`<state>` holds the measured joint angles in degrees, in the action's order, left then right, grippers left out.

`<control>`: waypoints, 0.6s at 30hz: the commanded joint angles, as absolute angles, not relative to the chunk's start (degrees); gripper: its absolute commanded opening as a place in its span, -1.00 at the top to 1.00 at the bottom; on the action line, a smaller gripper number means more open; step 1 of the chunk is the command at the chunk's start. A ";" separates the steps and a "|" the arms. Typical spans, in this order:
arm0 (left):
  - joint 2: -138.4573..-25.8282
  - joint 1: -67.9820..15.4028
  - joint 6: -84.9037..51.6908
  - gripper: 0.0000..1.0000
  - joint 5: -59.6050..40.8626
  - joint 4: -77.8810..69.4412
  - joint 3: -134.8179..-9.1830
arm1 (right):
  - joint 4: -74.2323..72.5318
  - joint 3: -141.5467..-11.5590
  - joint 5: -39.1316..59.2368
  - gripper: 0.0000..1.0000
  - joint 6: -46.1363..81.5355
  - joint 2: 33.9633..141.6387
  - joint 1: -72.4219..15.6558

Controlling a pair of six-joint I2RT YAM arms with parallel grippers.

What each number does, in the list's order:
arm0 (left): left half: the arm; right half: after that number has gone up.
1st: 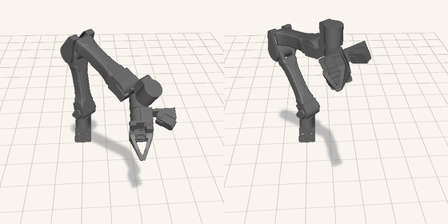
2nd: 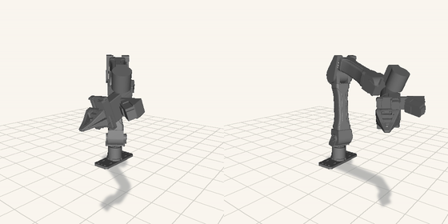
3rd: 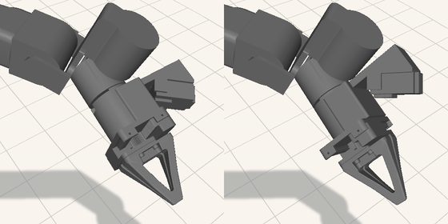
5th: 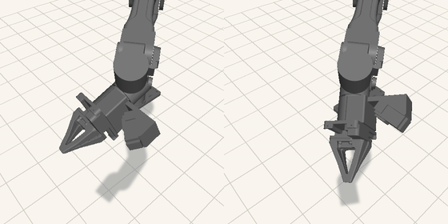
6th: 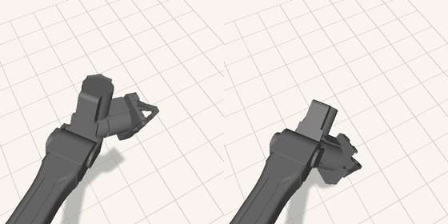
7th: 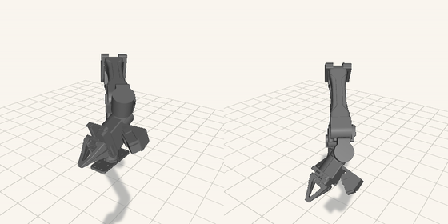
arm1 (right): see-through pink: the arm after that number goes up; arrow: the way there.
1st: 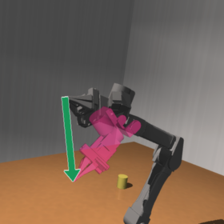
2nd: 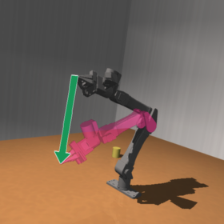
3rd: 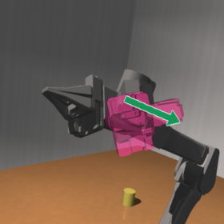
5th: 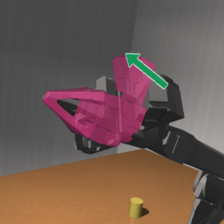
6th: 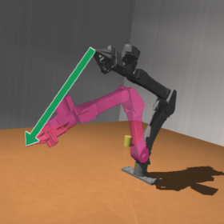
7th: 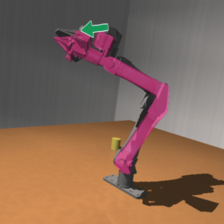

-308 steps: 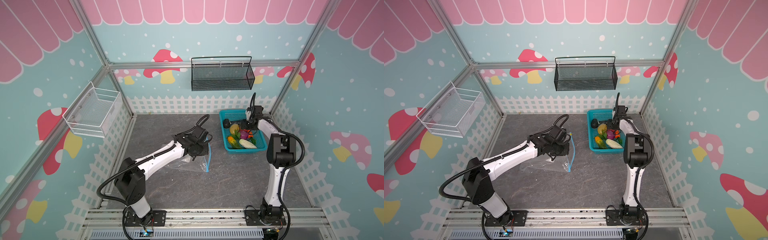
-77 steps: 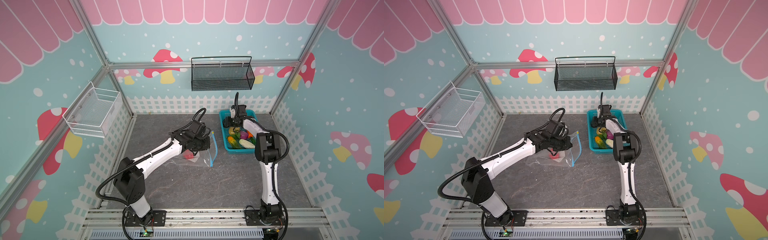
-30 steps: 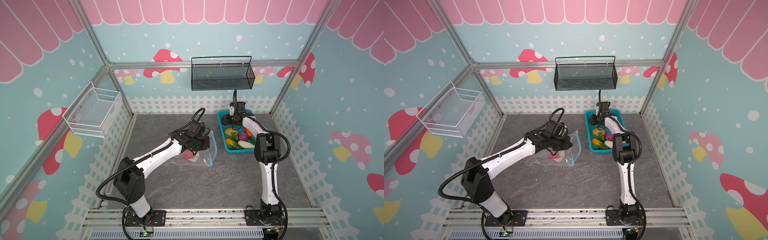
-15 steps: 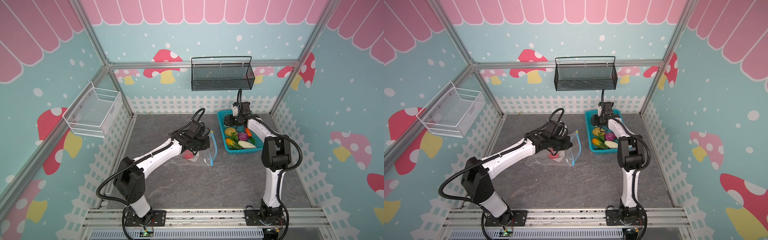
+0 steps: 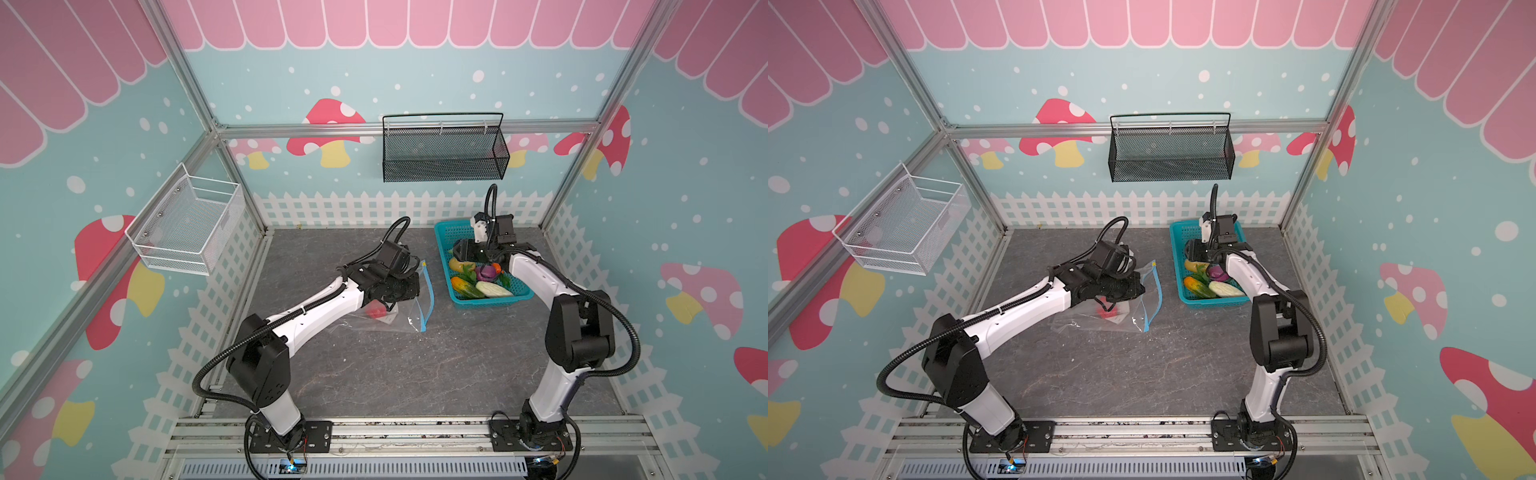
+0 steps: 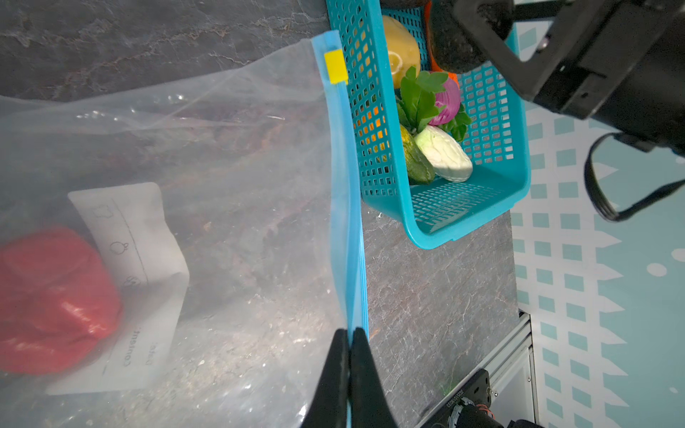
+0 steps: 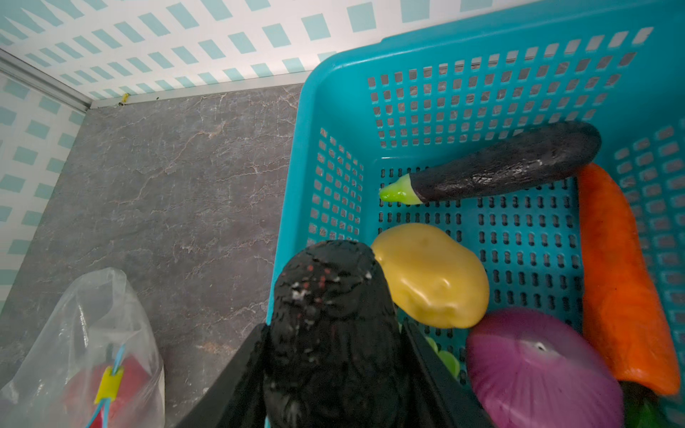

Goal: Place the food in the zip-top bag and seal the zipper
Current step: 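Grasp the dark avocado in the basket with the right gripper and lift, then carry the avocado with the right gripper to the bag mouth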

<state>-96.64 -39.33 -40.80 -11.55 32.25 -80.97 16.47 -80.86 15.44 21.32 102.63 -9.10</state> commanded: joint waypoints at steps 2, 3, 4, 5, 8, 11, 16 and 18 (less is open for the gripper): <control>-95.34 -39.07 -41.57 1.00 -10.72 31.21 -80.33 | 14.67 -76.94 17.28 0.10 21.70 96.54 -9.60; -95.35 -39.05 -41.66 1.00 -10.70 31.20 -80.33 | 14.59 -75.96 17.55 0.10 21.77 95.50 -9.64; -95.28 -39.04 -41.64 1.00 -10.64 31.13 -80.32 | 14.34 -74.77 17.85 0.10 21.95 94.27 -9.75; -95.44 -39.09 -41.64 1.00 -10.63 31.19 -80.41 | 14.02 -73.60 18.24 0.10 22.13 92.94 -9.85; -95.54 -39.05 -41.77 1.00 -10.58 31.02 -80.46 | 14.07 -70.78 18.91 0.10 22.32 89.55 -10.34; -95.56 -39.02 -41.82 1.00 -10.61 30.97 -80.59 | 13.98 -67.71 20.33 0.11 22.71 86.12 -11.06; -95.63 -39.12 -42.13 1.00 -10.54 30.81 -80.67 | 11.76 -61.38 23.76 0.11 24.24 80.47 -13.53; -95.80 -39.16 -42.12 1.00 -10.54 30.82 -80.85 | 11.10 -59.43 24.34 0.11 24.76 78.19 -15.19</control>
